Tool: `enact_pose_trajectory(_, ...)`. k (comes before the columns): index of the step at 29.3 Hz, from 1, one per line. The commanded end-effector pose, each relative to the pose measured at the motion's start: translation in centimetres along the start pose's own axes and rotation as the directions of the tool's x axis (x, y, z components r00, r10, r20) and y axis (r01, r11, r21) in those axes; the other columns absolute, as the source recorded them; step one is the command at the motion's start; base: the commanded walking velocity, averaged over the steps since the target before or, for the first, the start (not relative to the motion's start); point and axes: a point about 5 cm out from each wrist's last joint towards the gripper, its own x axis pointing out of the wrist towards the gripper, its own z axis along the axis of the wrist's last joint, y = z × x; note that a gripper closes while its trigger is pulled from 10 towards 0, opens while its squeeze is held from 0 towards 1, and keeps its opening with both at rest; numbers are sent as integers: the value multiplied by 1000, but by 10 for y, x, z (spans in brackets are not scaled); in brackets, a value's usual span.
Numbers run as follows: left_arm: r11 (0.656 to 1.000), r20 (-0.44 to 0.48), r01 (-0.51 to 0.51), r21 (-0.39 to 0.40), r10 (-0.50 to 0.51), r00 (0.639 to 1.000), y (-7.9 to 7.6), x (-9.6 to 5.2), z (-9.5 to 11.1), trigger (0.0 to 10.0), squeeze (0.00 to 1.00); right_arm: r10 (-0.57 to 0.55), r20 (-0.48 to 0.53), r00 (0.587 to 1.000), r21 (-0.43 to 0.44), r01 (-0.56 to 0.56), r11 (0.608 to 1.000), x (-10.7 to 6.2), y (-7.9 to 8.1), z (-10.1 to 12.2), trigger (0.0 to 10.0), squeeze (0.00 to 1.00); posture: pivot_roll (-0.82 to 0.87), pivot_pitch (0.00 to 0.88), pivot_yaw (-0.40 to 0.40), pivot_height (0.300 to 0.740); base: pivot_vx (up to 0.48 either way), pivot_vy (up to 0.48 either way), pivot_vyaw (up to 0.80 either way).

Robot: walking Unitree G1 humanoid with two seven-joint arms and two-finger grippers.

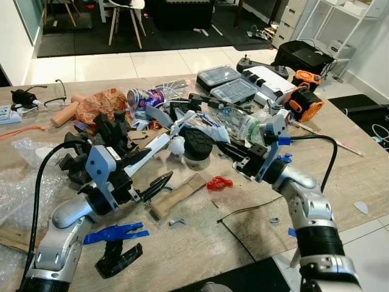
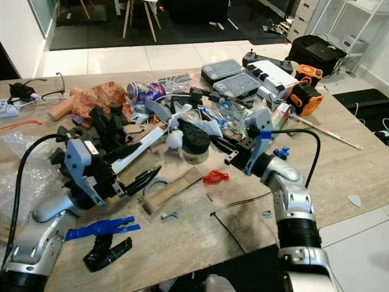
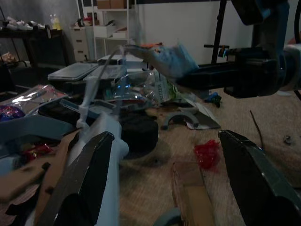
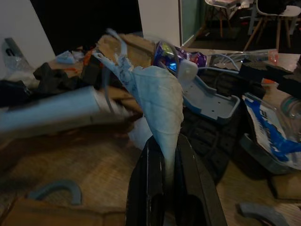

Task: Picking trash to rubbish bin

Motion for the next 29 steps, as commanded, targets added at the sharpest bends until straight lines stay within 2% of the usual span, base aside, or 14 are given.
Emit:
enact_pose_trajectory(1,1000,-6,-8,3,8,1000,2,0,-2,10000,0,-15,22,1000,12,15,1000,0,2,-1,10000,0,17,0,-90,740,0,0,0)
enact_pose_trajectory(5,1000,-12,-20,12,20,1000,3,-3,-2,10000,0,-20,28,999,47,18,999,-2,11,3,10000,0,20,0,-86,740,0,0,0)
enact_pose_trajectory(6,1000,-14,-24,15,25,1000,4,-5,-1,10000,0,10,23,1000,76,-12,997,-2,15,5,10000,0,21,0,-82,740,0,0,0)
enact_pose_trajectory(12,999,-22,-28,24,28,999,7,-9,0,10000,0,77,-35,996,66,-75,995,-6,23,7,10000,0,23,0,-76,740,0,0,0)
enact_pose_trajectory(20,998,-5,-67,14,67,998,10,-9,1,10000,0,-55,28,998,89,53,995,-2,14,9,10000,0,25,0,-70,740,0,0,0)
enact_pose_trajectory(24,995,30,-99,-34,100,995,10,-7,1,10000,0,-130,43,991,133,123,983,-2,9,3,10000,0,26,0,-66,740,0,0,0)
enact_pose_trajectory(29,991,57,-100,-90,105,993,9,-6,0,10000,0,-133,55,990,157,123,980,-1,10,3,10000,0,26,0,-66,740,0,0,0)
